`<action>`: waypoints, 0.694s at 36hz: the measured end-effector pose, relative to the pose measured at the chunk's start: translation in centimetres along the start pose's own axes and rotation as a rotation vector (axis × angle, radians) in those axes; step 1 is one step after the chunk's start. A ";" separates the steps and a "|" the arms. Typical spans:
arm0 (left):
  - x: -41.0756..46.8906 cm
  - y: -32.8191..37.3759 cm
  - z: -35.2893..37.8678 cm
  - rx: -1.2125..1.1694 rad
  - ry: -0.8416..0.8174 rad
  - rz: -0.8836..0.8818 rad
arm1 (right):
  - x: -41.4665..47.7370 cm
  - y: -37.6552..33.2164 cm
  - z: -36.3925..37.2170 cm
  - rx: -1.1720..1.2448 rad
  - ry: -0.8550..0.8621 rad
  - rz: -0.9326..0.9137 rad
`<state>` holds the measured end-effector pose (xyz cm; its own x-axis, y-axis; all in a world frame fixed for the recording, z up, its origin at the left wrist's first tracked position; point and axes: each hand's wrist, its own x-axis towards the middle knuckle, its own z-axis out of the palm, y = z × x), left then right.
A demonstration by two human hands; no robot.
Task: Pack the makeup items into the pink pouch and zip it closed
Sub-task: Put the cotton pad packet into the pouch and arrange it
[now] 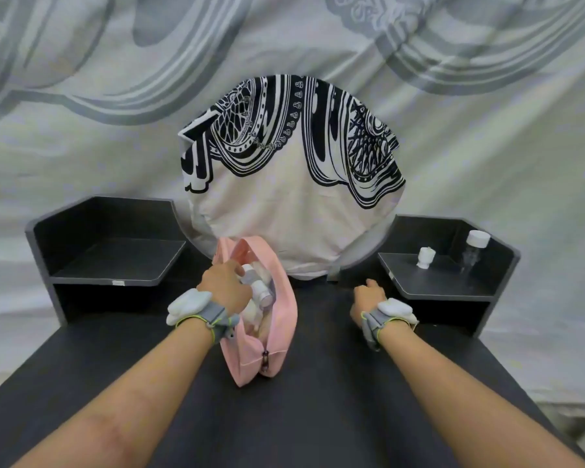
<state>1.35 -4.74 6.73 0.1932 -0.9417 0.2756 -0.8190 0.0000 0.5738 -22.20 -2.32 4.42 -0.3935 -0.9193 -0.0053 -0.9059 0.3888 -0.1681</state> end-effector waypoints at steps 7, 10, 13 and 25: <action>-0.1 0.2 0.1 0.043 -0.005 0.000 | 1.4 1.4 2.1 -0.075 0.003 0.085; -0.1 0.6 0.2 0.095 -0.028 0.020 | 2.0 1.5 2.2 -0.062 -0.005 0.109; -0.2 0.8 0.3 0.128 -0.031 0.015 | 2.6 1.7 2.4 -0.077 -0.023 0.130; -0.3 1.8 1.4 0.158 -0.024 -0.020 | 3.1 1.9 2.8 -0.094 -0.059 0.087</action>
<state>-0.89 -4.91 6.62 0.1989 -0.9487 0.2458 -0.8904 -0.0702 0.4497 -24.64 -4.59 1.30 -0.4641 -0.8826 -0.0746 -0.8803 0.4689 -0.0715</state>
